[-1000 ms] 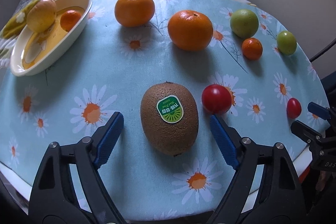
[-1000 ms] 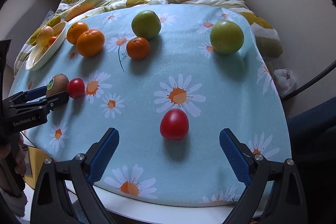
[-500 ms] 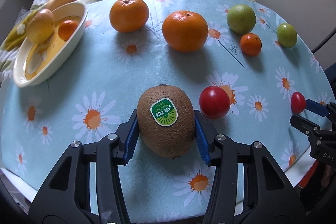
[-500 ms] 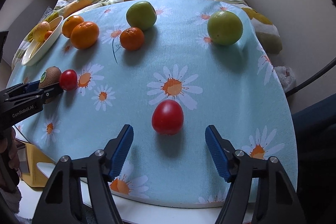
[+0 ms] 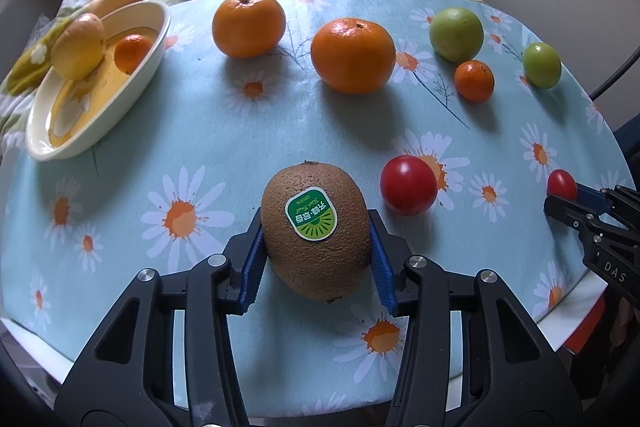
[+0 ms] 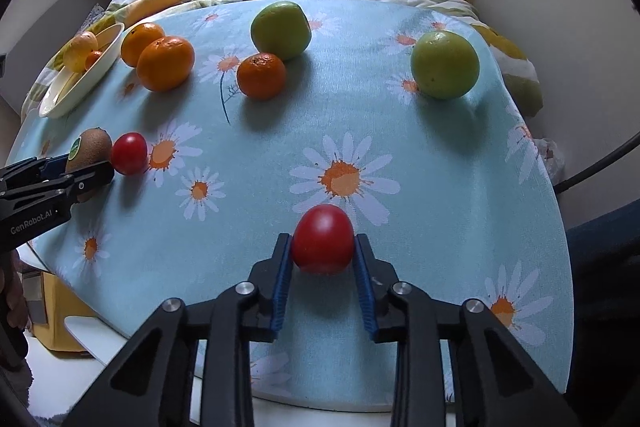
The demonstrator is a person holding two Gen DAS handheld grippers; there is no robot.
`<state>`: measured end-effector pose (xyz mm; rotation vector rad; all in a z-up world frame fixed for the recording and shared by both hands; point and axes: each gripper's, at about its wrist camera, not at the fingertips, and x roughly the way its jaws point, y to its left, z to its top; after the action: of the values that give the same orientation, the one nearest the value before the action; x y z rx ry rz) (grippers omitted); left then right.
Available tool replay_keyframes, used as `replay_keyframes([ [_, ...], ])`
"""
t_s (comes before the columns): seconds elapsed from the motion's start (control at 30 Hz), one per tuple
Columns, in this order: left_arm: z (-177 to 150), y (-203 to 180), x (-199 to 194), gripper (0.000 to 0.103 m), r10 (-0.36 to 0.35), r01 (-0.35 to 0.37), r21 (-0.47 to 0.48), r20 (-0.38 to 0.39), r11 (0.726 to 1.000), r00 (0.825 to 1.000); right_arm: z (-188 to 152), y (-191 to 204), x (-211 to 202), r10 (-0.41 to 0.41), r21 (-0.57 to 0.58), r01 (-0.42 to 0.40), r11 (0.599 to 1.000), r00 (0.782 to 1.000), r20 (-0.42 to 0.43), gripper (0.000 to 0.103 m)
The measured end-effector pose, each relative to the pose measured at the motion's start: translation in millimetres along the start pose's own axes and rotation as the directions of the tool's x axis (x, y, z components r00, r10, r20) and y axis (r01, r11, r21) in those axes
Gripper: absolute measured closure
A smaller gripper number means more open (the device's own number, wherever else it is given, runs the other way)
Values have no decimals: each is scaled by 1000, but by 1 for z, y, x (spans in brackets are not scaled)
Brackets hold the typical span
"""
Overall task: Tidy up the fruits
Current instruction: 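Carry the kiwi into the bowl and open the left gripper while the right carries the tomato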
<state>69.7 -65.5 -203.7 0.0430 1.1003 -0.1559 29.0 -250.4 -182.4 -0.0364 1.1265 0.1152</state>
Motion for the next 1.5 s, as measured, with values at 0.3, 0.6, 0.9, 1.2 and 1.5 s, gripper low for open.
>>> replay_keyframes([
  [0.3, -3, 0, -14, 52, -15, 15, -15, 18, 1000, 1000, 7, 7, -10, 8, -15, -7, 1000, 1000, 20, 76],
  [0.6, 6, 15, -52, 52, -11, 14, -51, 68, 999, 998, 24, 23, -34, 38, -63, -34, 997, 997, 63, 76],
  [0.9, 20, 49, -85, 52, -5, 16, -92, 119, 996, 993, 54, 53, -61, 56, -129, -41, 991, 992, 113, 76],
  [1.2, 38, 106, -102, 52, 16, 4, -132, 149, 991, 989, 96, 112, -64, 106, -184, -78, 980, 984, 144, 76],
  [1.5, 57, 169, -100, 52, 32, -10, -146, 149, 989, 988, 130, 175, -54, 147, -209, -114, 971, 978, 148, 76],
])
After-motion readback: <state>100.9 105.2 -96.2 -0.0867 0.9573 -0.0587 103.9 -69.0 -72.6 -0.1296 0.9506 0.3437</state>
